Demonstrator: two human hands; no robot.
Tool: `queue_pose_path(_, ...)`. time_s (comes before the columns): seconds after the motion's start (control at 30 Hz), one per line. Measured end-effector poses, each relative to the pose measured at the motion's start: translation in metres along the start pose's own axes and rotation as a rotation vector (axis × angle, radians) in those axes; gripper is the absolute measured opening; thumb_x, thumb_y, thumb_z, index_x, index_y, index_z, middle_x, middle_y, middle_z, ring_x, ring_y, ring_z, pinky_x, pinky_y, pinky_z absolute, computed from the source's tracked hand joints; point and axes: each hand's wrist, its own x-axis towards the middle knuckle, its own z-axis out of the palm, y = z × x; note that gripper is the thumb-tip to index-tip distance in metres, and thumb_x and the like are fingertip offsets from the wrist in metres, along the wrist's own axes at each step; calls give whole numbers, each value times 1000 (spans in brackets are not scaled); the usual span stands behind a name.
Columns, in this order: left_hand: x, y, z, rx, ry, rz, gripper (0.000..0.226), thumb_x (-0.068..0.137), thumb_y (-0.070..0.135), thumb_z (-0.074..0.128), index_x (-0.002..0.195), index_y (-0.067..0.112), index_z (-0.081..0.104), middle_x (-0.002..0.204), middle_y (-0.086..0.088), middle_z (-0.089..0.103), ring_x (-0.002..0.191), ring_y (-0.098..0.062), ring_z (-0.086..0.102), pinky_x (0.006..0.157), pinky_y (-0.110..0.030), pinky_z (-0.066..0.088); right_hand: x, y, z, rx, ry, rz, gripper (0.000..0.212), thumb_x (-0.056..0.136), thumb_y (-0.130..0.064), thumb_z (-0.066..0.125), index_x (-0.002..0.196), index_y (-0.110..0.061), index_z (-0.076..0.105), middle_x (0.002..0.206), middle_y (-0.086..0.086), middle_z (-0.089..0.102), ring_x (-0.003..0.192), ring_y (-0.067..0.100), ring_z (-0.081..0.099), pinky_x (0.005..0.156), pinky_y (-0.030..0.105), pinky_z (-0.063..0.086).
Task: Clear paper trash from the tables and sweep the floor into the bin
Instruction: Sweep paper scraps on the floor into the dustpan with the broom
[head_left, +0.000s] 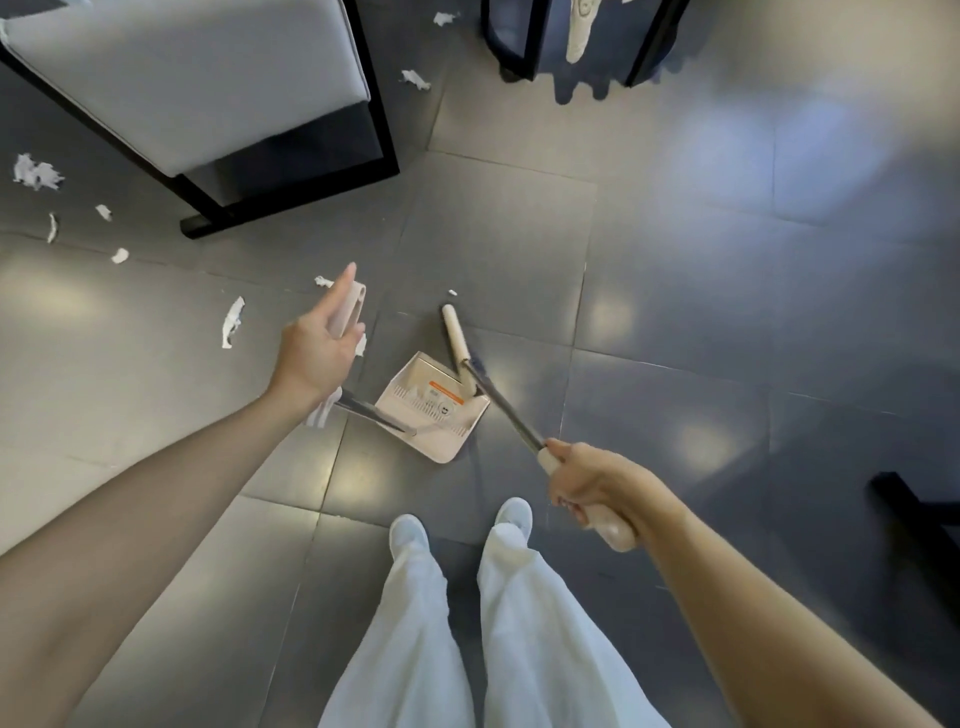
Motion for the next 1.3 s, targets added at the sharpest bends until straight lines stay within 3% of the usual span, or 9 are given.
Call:
queue_pose_path(0.13,-4,-4,-6,12,13,8,64,93,13,57,146,39,32,139,7,51,122,-19,52,97,-22,38,-23,-6,0,11,55,-23,57,78,-5,45,129,-30,51,60,5,53,41,17,44,44,22,41)
queue_pose_path(0.27,-12,-19,-24,-6,37,-46,63,94,14,55,146,39,31,139,7,51,123,-17,50,94,-5,28,-39,-23,-21,-8,88,-44,40,74,-4,52,107,-25,60,52,4,52,38,19,45,43,22,41)
queue_pose_path(0.43,-12,-29,-50,-10,141,-109,62,94,13,54,147,37,32,112,8,53,97,-18,54,84,-24,42,-29,-65,-46,-15,172,-126,20,78,-4,51,96,-9,57,47,2,53,37,18,47,45,21,40)
queue_pose_path(0.6,-1,-33,-56,-26,157,-143,61,95,15,53,146,39,32,120,13,53,92,-23,60,87,-41,54,21,-107,-69,10,263,-114,14,80,0,49,88,-3,61,49,4,55,50,24,53,54,26,43)
queue_pose_path(0.73,11,-41,-55,0,183,-150,59,95,19,54,145,42,32,114,8,59,81,-22,59,83,-41,55,69,-127,-71,-177,232,-28,21,80,4,47,65,-6,57,72,10,62,80,32,66,69,32,53)
queue_pose_path(0.93,25,-48,-56,-30,229,-172,61,94,16,57,145,39,34,125,21,47,109,-7,54,93,-18,43,96,-90,-63,-51,162,-19,24,72,0,42,90,-2,57,49,9,51,42,22,45,47,27,39)
queue_pose_path(1.07,28,-48,-59,-30,227,-163,61,93,14,56,145,38,34,140,9,48,121,-17,53,101,-24,41,77,-70,-57,-99,29,24,40,77,0,40,112,-15,54,60,9,50,42,17,41,45,24,35)
queue_pose_path(1.17,24,-44,-58,-37,210,-143,61,94,14,55,146,37,33,144,6,46,116,-31,57,98,-45,48,55,-59,-55,-77,-57,77,51,82,4,39,121,-26,50,63,9,45,35,11,35,38,16,31)
queue_pose_path(1.3,16,-45,-61,-39,201,-149,61,95,16,54,147,37,31,145,5,44,120,-27,54,98,-45,48,24,-47,-62,-79,-140,94,53,84,7,42,126,-26,48,57,8,41,30,9,31,35,14,31)
